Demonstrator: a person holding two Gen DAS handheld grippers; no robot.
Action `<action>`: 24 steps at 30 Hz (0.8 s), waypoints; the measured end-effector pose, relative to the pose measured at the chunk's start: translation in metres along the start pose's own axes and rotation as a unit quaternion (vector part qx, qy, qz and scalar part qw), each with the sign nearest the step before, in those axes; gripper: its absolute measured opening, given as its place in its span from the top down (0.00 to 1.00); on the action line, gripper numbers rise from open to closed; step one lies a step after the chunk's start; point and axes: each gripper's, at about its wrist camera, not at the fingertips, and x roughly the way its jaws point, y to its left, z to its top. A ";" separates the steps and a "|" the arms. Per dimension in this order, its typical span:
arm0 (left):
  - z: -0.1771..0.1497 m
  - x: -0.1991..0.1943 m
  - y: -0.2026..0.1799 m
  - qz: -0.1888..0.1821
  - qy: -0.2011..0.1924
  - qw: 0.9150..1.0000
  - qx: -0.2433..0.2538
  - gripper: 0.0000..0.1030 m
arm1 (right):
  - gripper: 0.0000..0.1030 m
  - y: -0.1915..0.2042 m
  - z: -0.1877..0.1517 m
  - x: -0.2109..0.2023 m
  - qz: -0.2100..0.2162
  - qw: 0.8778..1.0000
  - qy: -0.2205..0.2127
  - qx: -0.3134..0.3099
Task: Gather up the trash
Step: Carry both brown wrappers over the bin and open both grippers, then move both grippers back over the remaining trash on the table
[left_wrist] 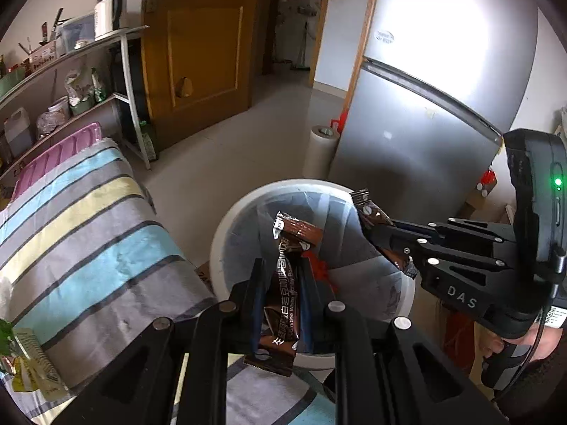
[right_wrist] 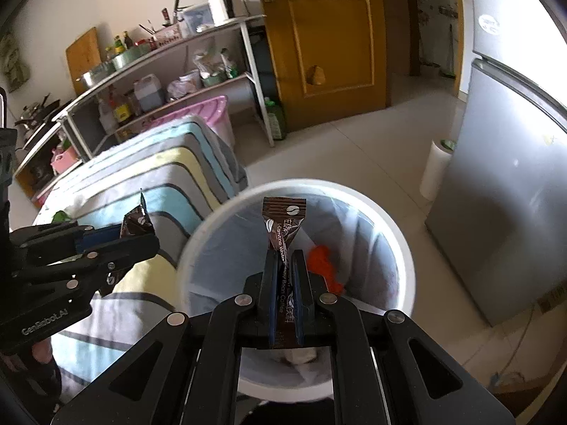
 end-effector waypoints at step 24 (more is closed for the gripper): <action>-0.001 0.005 -0.001 0.005 0.002 1.000 -0.003 0.49 | 0.65 -0.015 -0.010 0.015 -0.037 0.999 0.026 0.019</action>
